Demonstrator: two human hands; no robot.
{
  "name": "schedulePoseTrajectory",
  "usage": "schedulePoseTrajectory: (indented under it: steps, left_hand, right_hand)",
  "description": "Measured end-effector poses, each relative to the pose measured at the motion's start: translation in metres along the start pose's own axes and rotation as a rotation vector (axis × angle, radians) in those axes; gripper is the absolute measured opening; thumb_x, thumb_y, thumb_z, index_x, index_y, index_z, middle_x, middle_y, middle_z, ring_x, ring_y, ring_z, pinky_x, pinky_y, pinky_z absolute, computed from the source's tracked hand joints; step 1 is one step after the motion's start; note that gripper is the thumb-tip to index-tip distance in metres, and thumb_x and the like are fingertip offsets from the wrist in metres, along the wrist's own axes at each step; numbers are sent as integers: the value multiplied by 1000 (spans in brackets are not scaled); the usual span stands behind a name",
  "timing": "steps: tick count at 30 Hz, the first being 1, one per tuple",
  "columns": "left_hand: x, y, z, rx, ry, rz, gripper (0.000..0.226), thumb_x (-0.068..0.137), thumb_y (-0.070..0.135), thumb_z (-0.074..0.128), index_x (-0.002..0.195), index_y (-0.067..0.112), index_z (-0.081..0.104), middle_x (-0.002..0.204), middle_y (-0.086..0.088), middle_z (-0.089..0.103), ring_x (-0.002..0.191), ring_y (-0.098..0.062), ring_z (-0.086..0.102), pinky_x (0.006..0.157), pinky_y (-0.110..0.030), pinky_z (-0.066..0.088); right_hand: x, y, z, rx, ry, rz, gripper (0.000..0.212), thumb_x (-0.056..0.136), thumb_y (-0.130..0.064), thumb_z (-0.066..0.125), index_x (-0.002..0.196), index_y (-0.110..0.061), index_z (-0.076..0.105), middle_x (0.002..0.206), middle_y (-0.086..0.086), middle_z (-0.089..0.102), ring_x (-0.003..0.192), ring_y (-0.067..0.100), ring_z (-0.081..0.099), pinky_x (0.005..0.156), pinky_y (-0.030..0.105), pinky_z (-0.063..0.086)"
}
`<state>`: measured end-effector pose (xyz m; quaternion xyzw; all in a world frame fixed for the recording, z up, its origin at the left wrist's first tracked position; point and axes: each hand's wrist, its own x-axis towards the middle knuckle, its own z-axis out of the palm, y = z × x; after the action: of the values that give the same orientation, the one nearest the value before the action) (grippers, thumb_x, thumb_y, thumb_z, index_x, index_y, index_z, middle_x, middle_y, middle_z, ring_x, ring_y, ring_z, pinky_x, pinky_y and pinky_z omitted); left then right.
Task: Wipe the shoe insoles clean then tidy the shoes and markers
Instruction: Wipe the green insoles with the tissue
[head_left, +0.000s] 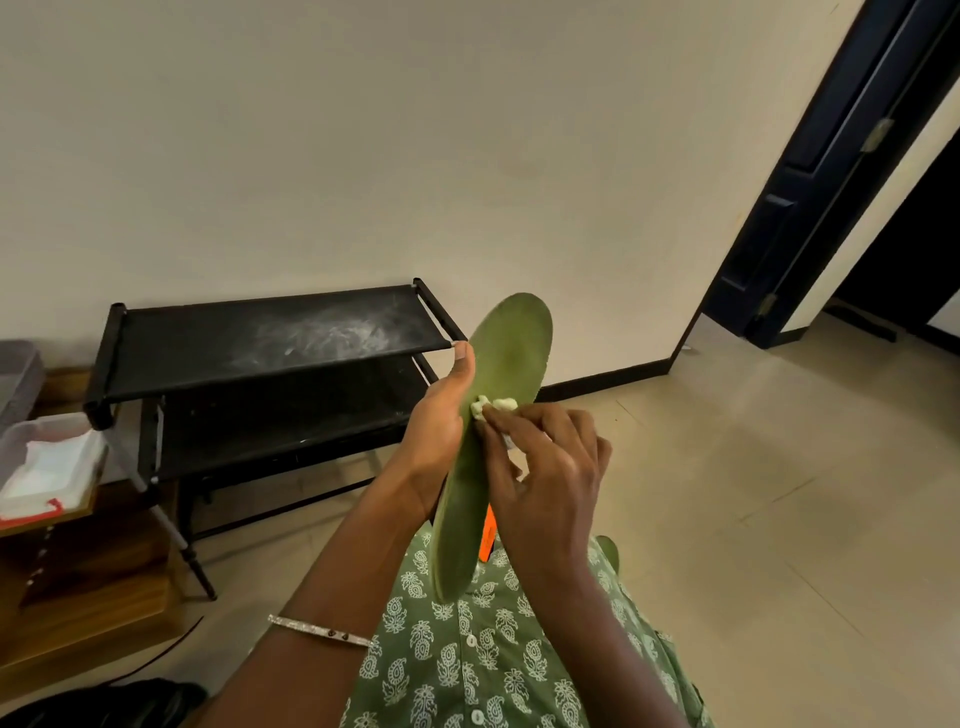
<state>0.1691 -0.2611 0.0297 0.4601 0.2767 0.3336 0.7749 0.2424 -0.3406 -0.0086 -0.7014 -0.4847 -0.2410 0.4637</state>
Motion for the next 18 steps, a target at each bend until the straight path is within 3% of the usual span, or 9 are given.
schedulePoseTrajectory:
  steps: [3,5,7,9,11,13,15,18]
  left_hand:
    - [1,-1,1,6,-30,-16,71,99,62,36,122,1,67,121,-25,67,115,-36,65,105,-49,49]
    - [0,1,3,-2,-72,-24,68,102,57,31,123,3,65,120,-22,69,105,-31,70,88,-44,59]
    - [0,1,3,25,-110,-22,67,102,58,29,126,6,64,114,-19,72,93,-32,72,69,-46,61]
    - [1,1,2,40,-103,-6,68,101,59,29,129,8,62,110,-17,72,84,-31,73,60,-46,60]
    - [-1,1,0,26,-97,-13,69,97,62,33,128,9,63,114,-18,72,88,-33,72,65,-49,59]
    - [-1,0,-2,-4,-72,-27,72,93,66,40,128,8,64,119,-20,70,104,-38,69,84,-55,58]
    - [-1,1,-4,-31,-18,-29,69,96,62,40,124,5,66,118,-20,70,112,-36,67,93,-46,56]
    - [2,0,-5,-78,-31,-46,66,98,59,39,121,4,67,117,-19,71,115,-34,65,92,-40,56]
  right_hand:
    - [7,7,-3,-45,8,-24,14,88,-35,73,97,-27,78,93,-11,69,91,14,51,80,33,32]
    - [20,14,-2,-85,27,-16,15,88,-39,71,94,-28,78,90,-12,69,90,16,51,80,32,28]
    - [32,21,0,-100,54,27,15,88,-39,69,94,-29,78,88,-11,68,90,18,51,79,33,28]
    - [37,25,2,-90,60,63,13,88,-37,69,94,-29,77,88,-10,68,90,20,51,78,36,31]
    - [33,24,5,-73,46,67,12,88,-34,71,96,-27,78,89,-9,69,90,19,52,78,34,31]
    - [24,19,4,-46,32,51,12,88,-30,73,98,-25,78,91,-9,69,91,18,52,78,33,32]
    - [12,12,1,-15,19,24,13,88,-30,73,98,-24,78,92,-9,69,91,16,52,78,33,33]
    - [4,7,-5,-18,-2,-33,13,88,-34,72,97,-25,78,92,-11,69,91,13,51,80,32,31]
